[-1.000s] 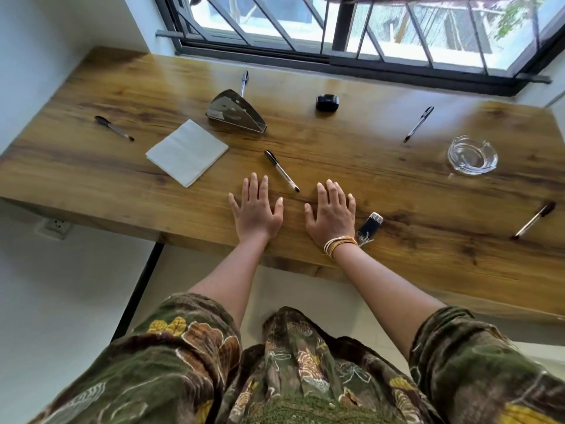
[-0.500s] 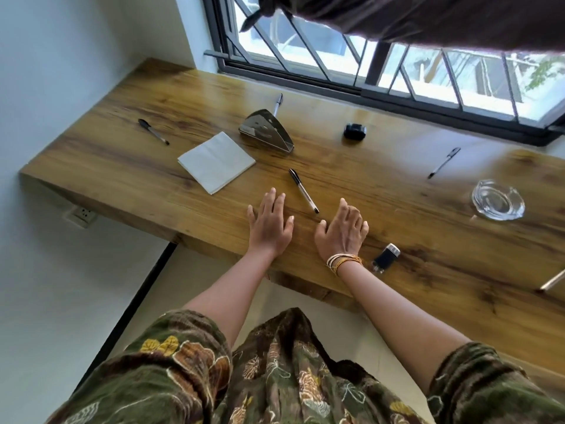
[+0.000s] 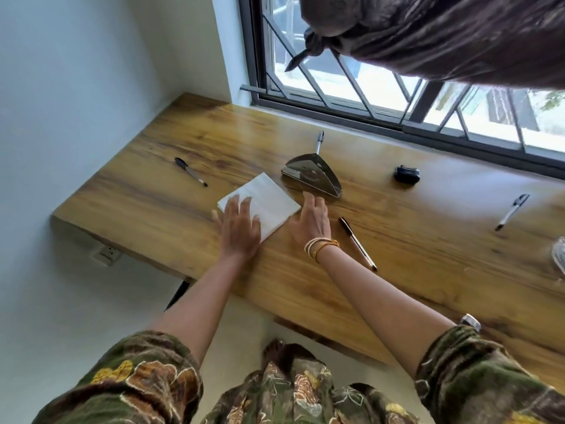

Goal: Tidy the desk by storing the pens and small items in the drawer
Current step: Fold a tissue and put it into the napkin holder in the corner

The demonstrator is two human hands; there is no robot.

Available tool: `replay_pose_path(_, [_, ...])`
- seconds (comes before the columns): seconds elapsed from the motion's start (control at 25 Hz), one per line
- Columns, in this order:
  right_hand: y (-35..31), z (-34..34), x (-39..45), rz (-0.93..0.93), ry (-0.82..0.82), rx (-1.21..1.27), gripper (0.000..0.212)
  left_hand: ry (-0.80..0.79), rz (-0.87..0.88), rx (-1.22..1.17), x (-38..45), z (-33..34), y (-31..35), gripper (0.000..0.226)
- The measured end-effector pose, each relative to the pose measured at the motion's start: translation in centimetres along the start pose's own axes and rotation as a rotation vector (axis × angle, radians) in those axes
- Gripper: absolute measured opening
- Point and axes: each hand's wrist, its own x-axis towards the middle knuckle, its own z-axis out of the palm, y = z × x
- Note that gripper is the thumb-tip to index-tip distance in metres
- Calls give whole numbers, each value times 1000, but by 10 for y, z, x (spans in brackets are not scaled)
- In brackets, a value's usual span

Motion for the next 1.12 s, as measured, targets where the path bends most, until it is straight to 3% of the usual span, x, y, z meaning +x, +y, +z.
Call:
replay_pose_path(0.16, [-29,18,35,71,-71,-177,62,-84,-36,70,22,-3,-43,53])
replay_pose_path(0.4, [-43,32,52,102,-92,-405,66,-126,-47,87,23,0,-53,58])
replay_pose_path(0.52, [-47,31,62,170,-169,-364,68,-110,-48,81,23,1,-54,57])
replay_pose_path(0.76, [-45,26,64,210,-266,-101,39,-92,-73,80,23,1,-54,63])
replay_pose_path(0.92, [-45,25,51,97,-158,112,26,-83,-66,78,22,1,-55,65])
replay_pose_path(1.04, [-47,26,37,-36,-89,172,41,-84,-65,76,22,0,-56,64])
replay_pose_path(1.12, [-45,31,29,-228,-18,92,56,-88,-62,73,22,-1,-56,62])
